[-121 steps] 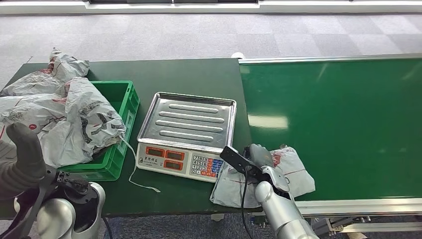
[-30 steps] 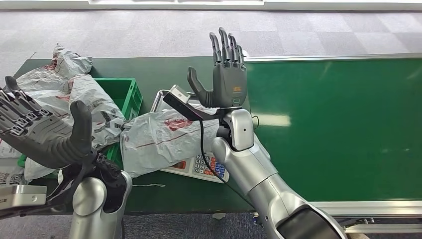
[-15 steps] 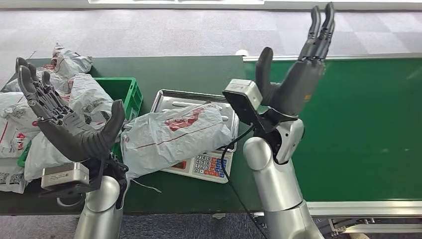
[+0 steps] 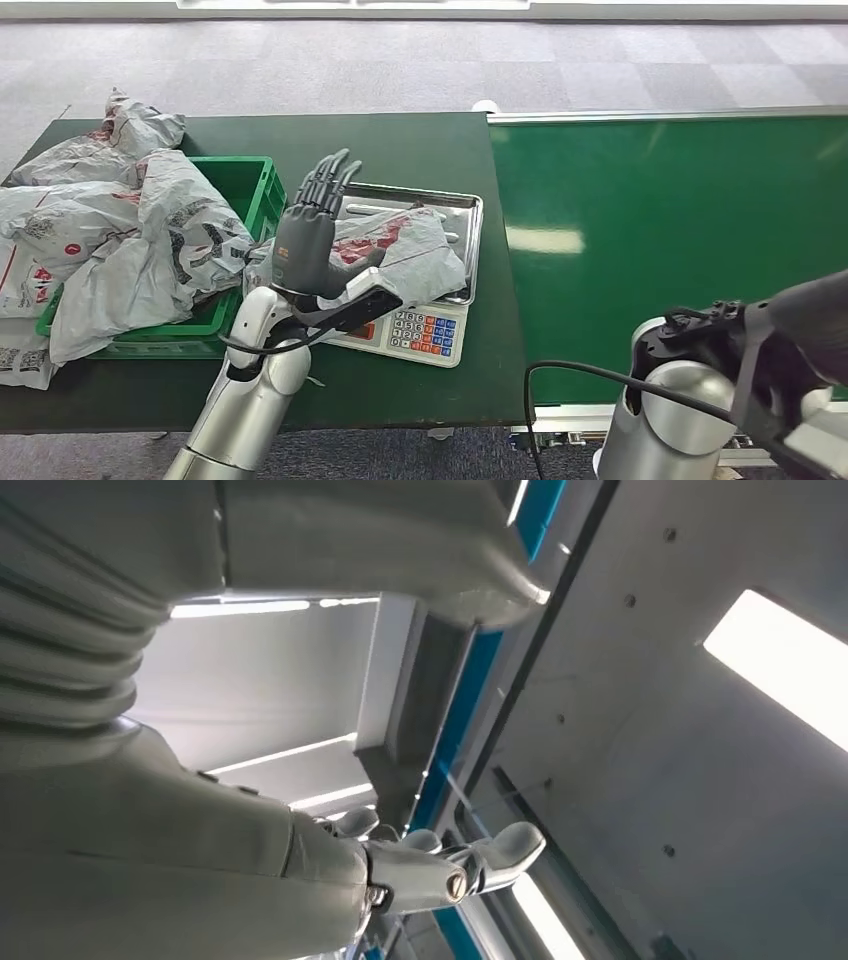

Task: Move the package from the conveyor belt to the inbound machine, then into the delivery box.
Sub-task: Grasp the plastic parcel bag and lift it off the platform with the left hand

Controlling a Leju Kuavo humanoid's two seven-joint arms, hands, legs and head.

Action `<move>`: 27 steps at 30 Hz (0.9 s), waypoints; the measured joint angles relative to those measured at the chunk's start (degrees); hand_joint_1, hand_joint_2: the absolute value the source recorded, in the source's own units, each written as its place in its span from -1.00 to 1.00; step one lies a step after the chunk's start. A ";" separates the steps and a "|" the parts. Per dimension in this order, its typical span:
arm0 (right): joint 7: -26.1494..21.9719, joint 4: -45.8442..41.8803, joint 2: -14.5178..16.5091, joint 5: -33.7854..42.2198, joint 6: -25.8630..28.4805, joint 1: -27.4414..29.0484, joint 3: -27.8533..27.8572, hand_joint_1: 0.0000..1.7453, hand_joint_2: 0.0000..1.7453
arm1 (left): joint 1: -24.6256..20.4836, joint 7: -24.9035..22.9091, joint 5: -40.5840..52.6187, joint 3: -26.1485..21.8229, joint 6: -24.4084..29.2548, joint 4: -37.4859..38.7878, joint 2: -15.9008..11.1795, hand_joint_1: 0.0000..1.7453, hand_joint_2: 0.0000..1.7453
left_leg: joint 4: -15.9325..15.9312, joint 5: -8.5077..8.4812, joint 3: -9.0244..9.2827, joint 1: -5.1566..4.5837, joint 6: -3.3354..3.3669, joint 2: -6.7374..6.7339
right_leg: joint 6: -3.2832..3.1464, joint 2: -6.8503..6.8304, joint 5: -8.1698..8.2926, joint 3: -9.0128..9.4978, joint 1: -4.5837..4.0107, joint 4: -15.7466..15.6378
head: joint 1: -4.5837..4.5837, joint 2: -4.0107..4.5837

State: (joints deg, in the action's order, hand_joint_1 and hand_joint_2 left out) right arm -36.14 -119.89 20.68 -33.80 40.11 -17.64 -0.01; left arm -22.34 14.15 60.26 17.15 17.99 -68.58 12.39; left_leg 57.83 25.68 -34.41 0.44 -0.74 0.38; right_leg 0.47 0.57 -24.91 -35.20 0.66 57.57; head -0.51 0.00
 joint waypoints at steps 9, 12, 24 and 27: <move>-3.45 -1.79 -0.37 2.94 -0.16 1.16 0.33 -1.00 1.00 | -2.38 0.04 0.64 3.32 -12.51 11.59 -0.94 -1.00 1.00 | -0.02 -0.01 -0.03 0.01 -0.01 -0.01 | -0.01 0.03 0.01 0.01 -0.02 0.03 | 0.00 0.00; -3.78 -0.85 -0.37 2.76 -0.19 1.20 0.32 -1.00 1.00 | -2.27 0.97 0.28 3.72 -15.04 13.68 -1.43 -1.00 1.00 | -0.02 -0.01 -0.04 0.01 -0.01 -0.02 | -0.01 0.06 0.00 -0.01 -0.02 0.03 | -0.01 0.00; -3.74 1.14 -0.40 1.89 -0.20 1.49 0.07 -1.00 1.00 | -2.67 1.57 0.47 4.69 -18.05 16.69 -2.38 0.66 1.00 | -0.02 -0.01 -0.05 0.01 0.00 0.00 | -0.01 -0.01 0.00 0.00 -0.01 0.03 | -0.01 0.00; -3.61 1.39 -0.42 1.63 -0.20 1.56 0.00 -1.00 1.00 | -2.74 1.57 0.81 4.97 -18.54 17.09 -2.54 1.00 1.00 | -0.02 -0.01 -0.04 0.01 0.00 0.00 | -0.01 -0.01 0.00 0.01 -0.01 0.03 | -0.01 0.00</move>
State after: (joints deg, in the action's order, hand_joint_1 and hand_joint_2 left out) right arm -39.75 -118.50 20.26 -32.17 39.91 -16.08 -0.01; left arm -25.08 15.72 61.06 22.11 -0.55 -51.50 9.85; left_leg 57.81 25.67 -34.45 0.45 -0.74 0.39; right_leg 0.46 0.56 -24.91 -35.19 0.64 57.60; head -0.52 0.00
